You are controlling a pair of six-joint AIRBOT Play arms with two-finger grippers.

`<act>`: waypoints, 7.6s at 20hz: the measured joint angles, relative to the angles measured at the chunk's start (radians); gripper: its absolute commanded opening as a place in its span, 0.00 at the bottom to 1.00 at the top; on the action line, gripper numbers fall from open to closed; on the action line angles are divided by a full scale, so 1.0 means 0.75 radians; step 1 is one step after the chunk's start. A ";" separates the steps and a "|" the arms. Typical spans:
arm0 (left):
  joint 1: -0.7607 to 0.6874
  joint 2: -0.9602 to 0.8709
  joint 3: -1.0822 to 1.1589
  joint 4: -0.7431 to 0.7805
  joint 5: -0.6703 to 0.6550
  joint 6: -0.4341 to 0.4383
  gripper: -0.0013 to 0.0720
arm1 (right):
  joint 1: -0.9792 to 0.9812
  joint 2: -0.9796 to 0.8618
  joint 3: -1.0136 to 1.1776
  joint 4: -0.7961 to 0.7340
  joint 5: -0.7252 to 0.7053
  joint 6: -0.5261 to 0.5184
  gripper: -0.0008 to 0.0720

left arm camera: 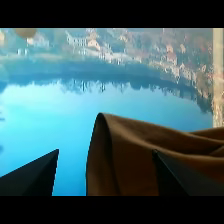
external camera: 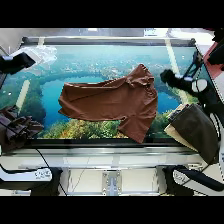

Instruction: Fold the shirts.

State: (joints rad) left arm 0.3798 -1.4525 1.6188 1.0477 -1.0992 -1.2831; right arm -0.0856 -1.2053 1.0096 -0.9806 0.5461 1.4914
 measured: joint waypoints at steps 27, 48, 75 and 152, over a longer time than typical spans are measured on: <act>0.098 0.139 -0.500 -0.526 -0.116 0.344 0.92 | 0.173 0.111 -0.806 0.313 -0.350 0.281 0.05; 0.187 0.145 -1.133 -0.386 0.069 0.105 0.89 | 0.181 0.304 -0.617 0.263 -0.309 0.206 0.05; 0.025 0.188 -0.797 -0.867 0.098 0.259 0.03 | 0.181 0.617 -0.466 0.056 -0.245 0.211 0.04; -0.392 -0.289 0.133 0.693 0.052 -0.358 0.04 | 0.176 -0.175 0.162 -0.590 0.359 0.209 0.49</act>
State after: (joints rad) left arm 0.0856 -1.6691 1.7187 1.5673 -1.0599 -1.5517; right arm 0.0467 -1.3369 1.1313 -1.4227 0.8150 1.6478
